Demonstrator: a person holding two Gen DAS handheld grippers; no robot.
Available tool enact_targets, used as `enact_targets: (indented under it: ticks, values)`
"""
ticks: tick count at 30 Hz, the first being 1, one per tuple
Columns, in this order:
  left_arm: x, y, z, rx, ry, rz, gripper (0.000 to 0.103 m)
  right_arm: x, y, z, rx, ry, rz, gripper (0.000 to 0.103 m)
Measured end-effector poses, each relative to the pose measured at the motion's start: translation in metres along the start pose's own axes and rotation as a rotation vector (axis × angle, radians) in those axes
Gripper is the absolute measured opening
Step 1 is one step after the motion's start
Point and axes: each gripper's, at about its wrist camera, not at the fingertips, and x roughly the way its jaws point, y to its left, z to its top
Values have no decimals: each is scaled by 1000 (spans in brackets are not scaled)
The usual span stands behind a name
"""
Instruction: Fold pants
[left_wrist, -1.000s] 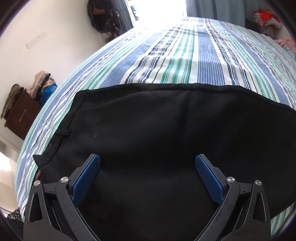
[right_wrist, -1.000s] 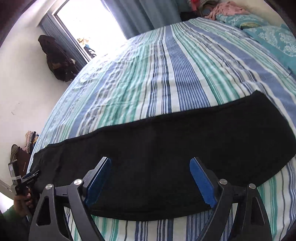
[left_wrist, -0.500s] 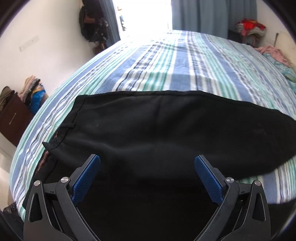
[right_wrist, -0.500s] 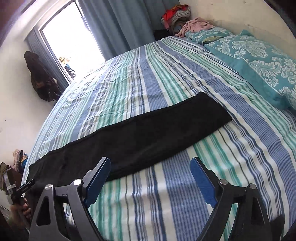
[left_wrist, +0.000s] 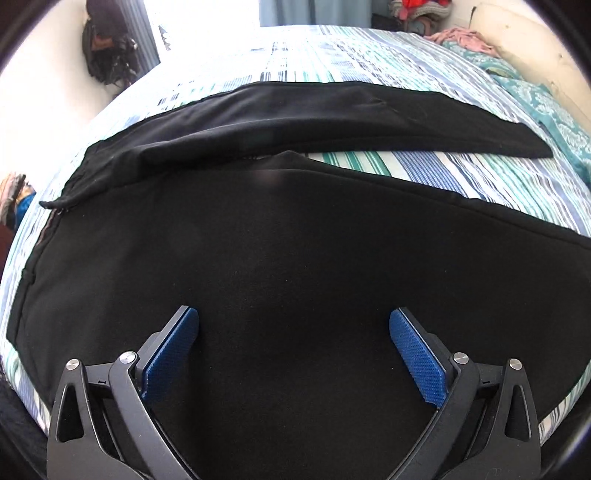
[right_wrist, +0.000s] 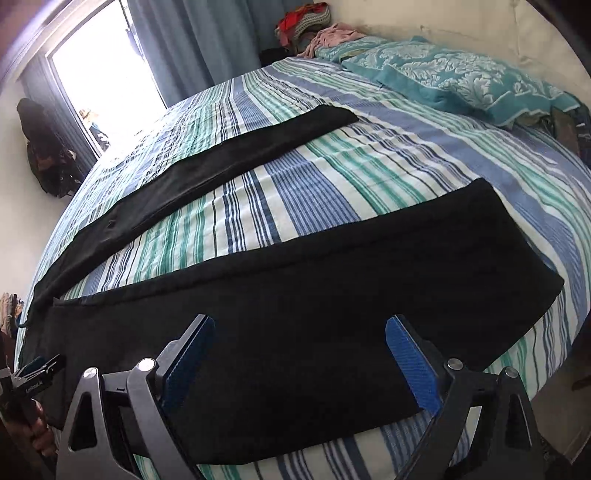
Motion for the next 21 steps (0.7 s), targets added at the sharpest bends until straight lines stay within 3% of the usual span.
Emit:
enact_targets:
  ticks: [3, 5, 8, 14, 17, 21]
  values:
    - [1, -4, -5, 23, -34, 14, 103, 8, 8, 0, -39, 3, 1, 93]
    - [0, -5, -7, 27, -52, 26, 103, 17, 6, -2, -6, 38, 9, 93]
    - [-1, -5, -8, 28, -61, 34, 103, 19, -3, -1, 45, 18, 5, 93]
    - [-4, -13, -12, 50, -101, 79, 103, 13, -32, 0, 91, -6, -118, 93]
    - [-5, -14, -13, 56, -109, 93, 103, 6, -38, 1, 113, -25, -137, 93]
    - [-4, -11, -11, 46, -100, 79, 103, -7, -22, 5, 79, -90, -13, 93]
